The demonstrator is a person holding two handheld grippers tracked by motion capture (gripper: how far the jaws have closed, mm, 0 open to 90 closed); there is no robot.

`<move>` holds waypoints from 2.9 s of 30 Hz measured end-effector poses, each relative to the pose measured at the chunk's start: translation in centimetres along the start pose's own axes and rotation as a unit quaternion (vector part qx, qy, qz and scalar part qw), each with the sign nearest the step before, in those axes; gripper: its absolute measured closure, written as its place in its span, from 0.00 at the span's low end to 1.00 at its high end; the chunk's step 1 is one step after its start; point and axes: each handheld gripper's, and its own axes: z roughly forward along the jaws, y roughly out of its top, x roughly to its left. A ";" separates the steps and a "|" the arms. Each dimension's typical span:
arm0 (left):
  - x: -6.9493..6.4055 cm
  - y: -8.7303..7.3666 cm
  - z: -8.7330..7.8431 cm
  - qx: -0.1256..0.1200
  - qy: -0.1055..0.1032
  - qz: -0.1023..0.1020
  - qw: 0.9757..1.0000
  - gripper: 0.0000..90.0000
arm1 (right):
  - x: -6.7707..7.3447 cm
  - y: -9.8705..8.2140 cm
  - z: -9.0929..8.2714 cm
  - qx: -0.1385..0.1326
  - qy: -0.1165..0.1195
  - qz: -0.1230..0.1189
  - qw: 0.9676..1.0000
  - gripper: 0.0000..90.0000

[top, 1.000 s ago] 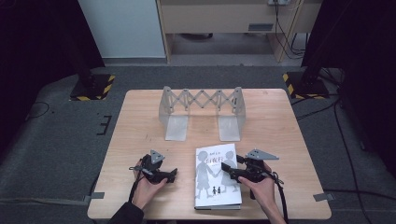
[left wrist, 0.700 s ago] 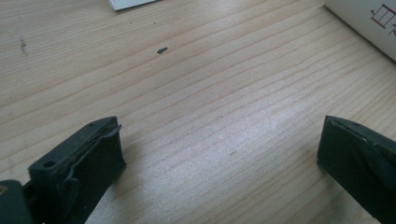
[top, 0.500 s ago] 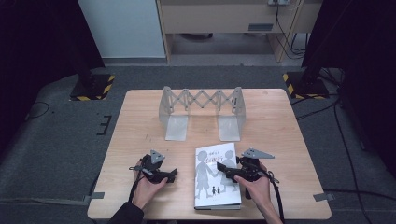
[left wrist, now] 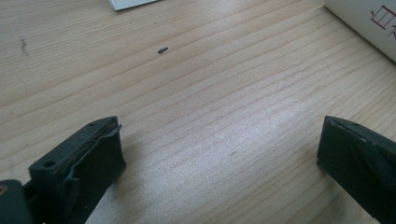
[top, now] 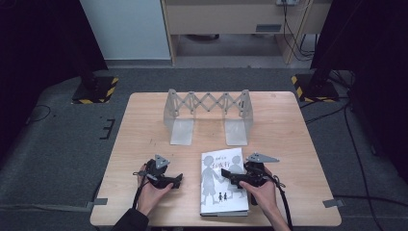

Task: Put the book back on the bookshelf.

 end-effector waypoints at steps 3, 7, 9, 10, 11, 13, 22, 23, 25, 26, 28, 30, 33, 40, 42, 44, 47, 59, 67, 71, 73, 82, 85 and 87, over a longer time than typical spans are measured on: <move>0.1 -0.1 -0.1 -0.003 0.002 0.000 1.000 0.02 | 0.3 -0.1 0.3 0.001 0.005 0.002 1.000 0.32; 0.2 -0.1 -0.3 -0.009 0.003 -0.001 1.000 0.07 | 0.3 -0.1 0.3 0.001 0.002 0.002 1.000 0.34; 0.2 -0.2 -0.3 -0.013 0.002 -0.002 1.000 0.10 | 0.3 -0.1 0.3 0.000 -0.002 0.004 1.000 0.35; 0.3 -0.2 -0.4 -0.016 -0.001 -0.002 1.000 0.12 | 0.3 -0.1 0.3 0.000 -0.002 0.008 1.000 0.37; 0.3 -0.1 -0.5 -0.017 -0.007 -0.005 1.000 0.15 | 0.2 -0.1 0.2 0.000 -0.003 0.007 1.000 0.38; 0.4 -0.1 -0.6 -0.023 -0.018 -0.011 1.000 0.19 | 0.2 -0.1 0.2 0.000 -0.004 0.012 1.000 0.40; 0.0 0.5 -1.6 -0.080 -0.040 -0.015 0.996 0.23 | -0.3 0.1 0.0 0.005 -0.004 0.038 0.999 0.53; 0.0 0.6 -1.7 -0.086 -0.049 -0.018 0.995 0.23 | -0.4 0.1 0.0 0.003 -0.003 0.042 0.999 0.54; -0.2 0.7 -1.8 -0.097 -0.067 -0.028 0.993 0.24 | -0.5 0.1 -0.1 0.003 0.002 0.045 0.999 0.55; -0.2 0.7 -1.9 -0.101 -0.070 -0.027 0.992 0.24 | -0.6 0.1 -0.1 0.003 0.004 0.048 0.999 0.56; -0.5 0.8 -2.0 -0.109 -0.076 -0.024 0.991 0.25 | -0.6 0.1 -0.1 0.001 0.005 0.049 0.999 0.57; -0.8 1.0 -2.2 -0.119 -0.086 -0.022 0.989 0.25 | -0.6 0.1 -0.2 -0.001 0.007 0.054 0.999 0.59; -1.4 1.2 -2.4 -0.128 -0.102 -0.023 0.986 0.26 | -0.6 0.2 -0.3 -0.003 0.008 0.062 0.998 0.62; -2.7 1.4 -2.5 -0.138 -0.131 -0.025 0.981 0.26 | -0.5 0.5 -0.5 -0.006 0.008 0.062 0.998 0.66; -3.2 1.5 -2.4 -0.135 -0.141 -0.025 0.980 0.26 | -0.4 0.6 -0.6 -0.010 0.009 0.063 0.998 0.67; -3.7 1.5 -2.2 -0.131 -0.152 -0.024 0.979 0.25 | -0.3 0.6 -0.7 -0.014 0.009 0.067 0.998 0.69; -4.6 1.6 -1.9 -0.126 -0.164 -0.020 0.978 0.25 | -0.1 0.8 -0.9 -0.021 0.015 0.071 0.997 0.72; -6.0 1.7 -1.0 -0.117 -0.215 -0.017 0.970 0.22 | 0.6 1.6 -2.1 -0.047 0.045 0.078 0.995 0.82; -6.8 1.6 -0.3 -0.111 -0.255 -0.029 0.960 0.11 | 1.1 1.9 -2.5 -0.054 0.064 0.075 0.994 0.89; -7.1 1.6 0.0 -0.111 -0.263 -0.030 0.958 0.01 | 1.4 2.1 -2.8 -0.057 0.071 0.069 0.993 0.90; -7.1 1.6 0.0 -0.113 -0.270 -0.031 0.956 0.00 | 1.5 2.1 -2.9 -0.058 0.074 0.065 0.993 0.90; -6.9 1.3 0.7 -0.103 -0.307 -0.075 0.943 0.00 | 1.5 2.2 -3.3 -0.069 0.091 0.057 0.992 0.91; -6.7 1.3 0.8 -0.100 -0.318 -0.080 0.939 0.00 | 1.4 2.3 -3.3 -0.070 0.100 0.052 0.991 0.91; -6.7 1.2 0.9 -0.101 -0.321 -0.078 0.938 0.00 | 1.3 2.3 -3.3 -0.070 0.102 0.051 0.991 0.91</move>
